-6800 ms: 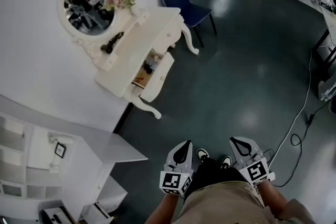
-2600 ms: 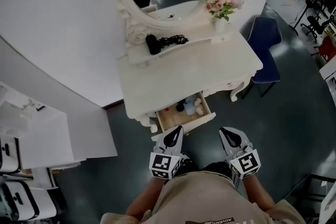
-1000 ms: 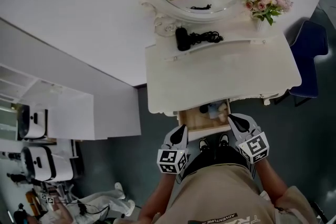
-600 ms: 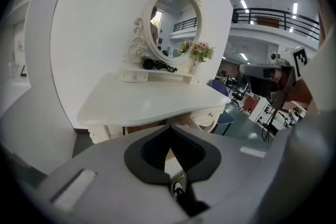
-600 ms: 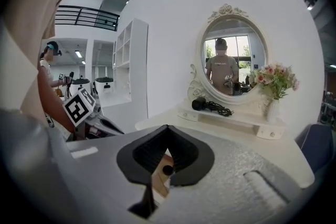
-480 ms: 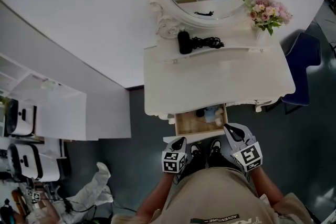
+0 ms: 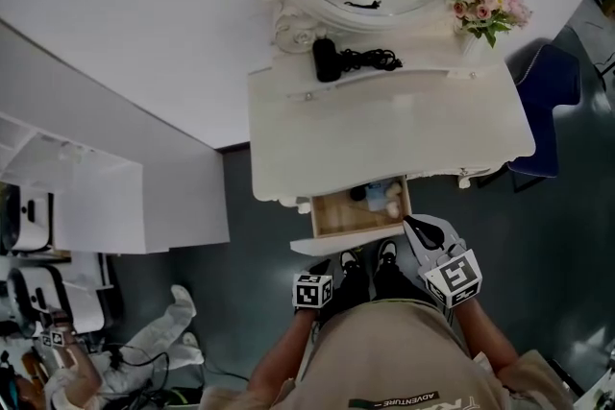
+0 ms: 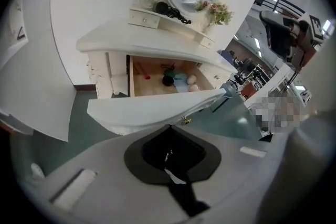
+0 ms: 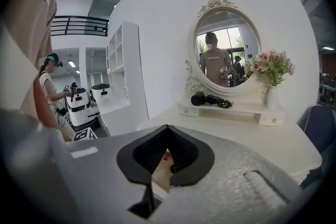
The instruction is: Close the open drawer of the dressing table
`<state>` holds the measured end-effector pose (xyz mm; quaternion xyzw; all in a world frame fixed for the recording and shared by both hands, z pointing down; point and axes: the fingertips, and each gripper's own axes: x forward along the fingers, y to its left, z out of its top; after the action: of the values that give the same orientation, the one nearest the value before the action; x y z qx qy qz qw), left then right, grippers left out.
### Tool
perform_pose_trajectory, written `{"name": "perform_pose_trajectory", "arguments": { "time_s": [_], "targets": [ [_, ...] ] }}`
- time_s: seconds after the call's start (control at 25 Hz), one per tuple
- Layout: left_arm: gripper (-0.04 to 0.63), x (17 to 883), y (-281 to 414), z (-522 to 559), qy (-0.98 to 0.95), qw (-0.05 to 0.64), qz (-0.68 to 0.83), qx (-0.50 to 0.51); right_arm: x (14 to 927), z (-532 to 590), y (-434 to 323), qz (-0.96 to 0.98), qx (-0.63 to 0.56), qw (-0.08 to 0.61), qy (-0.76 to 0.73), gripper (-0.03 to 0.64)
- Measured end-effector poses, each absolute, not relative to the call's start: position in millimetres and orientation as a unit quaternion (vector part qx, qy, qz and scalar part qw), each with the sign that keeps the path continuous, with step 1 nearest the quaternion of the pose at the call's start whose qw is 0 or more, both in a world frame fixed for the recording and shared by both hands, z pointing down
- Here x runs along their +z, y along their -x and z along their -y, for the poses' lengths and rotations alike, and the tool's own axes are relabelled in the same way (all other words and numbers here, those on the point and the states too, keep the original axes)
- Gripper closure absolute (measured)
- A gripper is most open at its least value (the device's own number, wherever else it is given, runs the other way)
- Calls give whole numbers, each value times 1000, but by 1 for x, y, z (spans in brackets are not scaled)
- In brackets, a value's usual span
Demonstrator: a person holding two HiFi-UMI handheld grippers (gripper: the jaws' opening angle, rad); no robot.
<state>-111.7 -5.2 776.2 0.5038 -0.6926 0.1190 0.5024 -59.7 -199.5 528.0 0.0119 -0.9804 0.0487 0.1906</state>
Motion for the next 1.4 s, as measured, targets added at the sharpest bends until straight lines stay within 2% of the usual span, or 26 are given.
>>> {"name": "perform_pose_trajectory", "arguments": {
  "time_s": [0.24, 0.68, 1.4],
  "targets": [
    [578, 797, 114, 1, -496, 534, 677, 103, 529, 192, 64, 979, 34, 199, -11, 614],
    [578, 811, 120, 7, -500, 547, 666, 88, 530, 189, 66, 977, 28, 211, -23, 614],
    [578, 807, 148, 31, -516, 536, 662, 88, 541, 187, 80, 972, 48, 230, -13, 614]
  ]
}}
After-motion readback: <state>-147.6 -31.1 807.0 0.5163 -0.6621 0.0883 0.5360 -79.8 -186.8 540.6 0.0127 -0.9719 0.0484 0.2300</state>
